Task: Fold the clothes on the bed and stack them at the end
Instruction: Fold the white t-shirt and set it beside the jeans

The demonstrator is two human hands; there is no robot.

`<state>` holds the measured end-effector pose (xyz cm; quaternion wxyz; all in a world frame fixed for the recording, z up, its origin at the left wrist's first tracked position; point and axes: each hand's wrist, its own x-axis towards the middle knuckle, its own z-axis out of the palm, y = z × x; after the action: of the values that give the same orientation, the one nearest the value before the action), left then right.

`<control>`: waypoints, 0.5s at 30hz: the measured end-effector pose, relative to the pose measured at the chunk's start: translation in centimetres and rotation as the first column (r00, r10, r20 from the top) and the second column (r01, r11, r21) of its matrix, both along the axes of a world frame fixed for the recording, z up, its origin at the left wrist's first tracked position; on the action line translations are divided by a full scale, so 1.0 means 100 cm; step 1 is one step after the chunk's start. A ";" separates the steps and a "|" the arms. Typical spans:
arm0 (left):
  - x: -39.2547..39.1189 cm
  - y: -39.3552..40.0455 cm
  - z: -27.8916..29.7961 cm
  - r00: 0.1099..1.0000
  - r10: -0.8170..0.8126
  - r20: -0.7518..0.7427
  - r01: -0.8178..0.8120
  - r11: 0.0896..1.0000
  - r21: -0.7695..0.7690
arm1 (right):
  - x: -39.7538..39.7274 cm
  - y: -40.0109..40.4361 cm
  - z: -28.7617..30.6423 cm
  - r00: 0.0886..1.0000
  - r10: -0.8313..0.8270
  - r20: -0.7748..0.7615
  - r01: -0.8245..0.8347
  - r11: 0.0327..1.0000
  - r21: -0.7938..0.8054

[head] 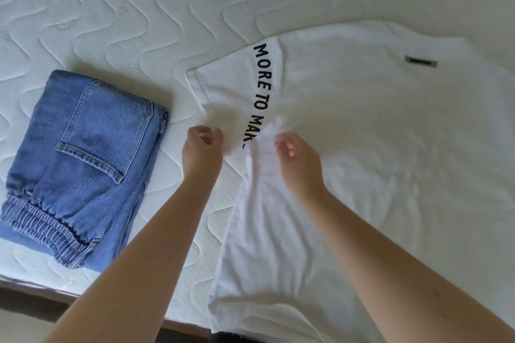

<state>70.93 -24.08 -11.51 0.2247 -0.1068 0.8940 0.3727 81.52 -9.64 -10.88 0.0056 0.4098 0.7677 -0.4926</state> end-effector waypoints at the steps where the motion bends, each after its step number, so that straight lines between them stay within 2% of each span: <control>1: -0.005 0.002 0.001 0.997 0.003 -0.077 0.000 0.999 0.036 | -0.002 0.009 0.001 0.995 -0.080 -0.065 0.080 0.997 -0.008; 2: -0.012 0.005 0.001 0.990 -0.012 -0.143 0.021 0.998 0.058 | -0.005 0.018 0.002 0.980 -0.152 -0.126 0.149 0.988 -0.033; 4: -0.030 0.013 0.000 0.964 -0.101 -0.244 0.104 0.995 0.001 | -0.015 0.038 0.003 0.945 -0.279 -0.174 0.252 0.954 -0.161; 8: -0.062 0.043 0.004 0.858 -0.417 -0.301 0.388 0.909 -0.153 | -0.038 0.070 0.002 0.904 -0.423 -0.063 0.349 0.816 -0.461; 12: -0.072 0.087 0.003 0.656 -0.691 -0.303 0.648 0.722 -0.244 | -0.051 0.087 -0.005 0.827 -0.555 -0.090 0.372 0.661 -0.651; 15: -0.069 0.116 -0.008 0.423 -0.877 -0.229 0.786 0.481 -0.388 | -0.063 0.100 -0.010 0.779 -0.619 -0.100 0.371 0.583 -0.723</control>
<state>63.99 -12.45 -12.35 0.1797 0.4060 0.8877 0.1222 75.25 0.38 -11.89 -0.1214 0.4880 0.3783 -0.7772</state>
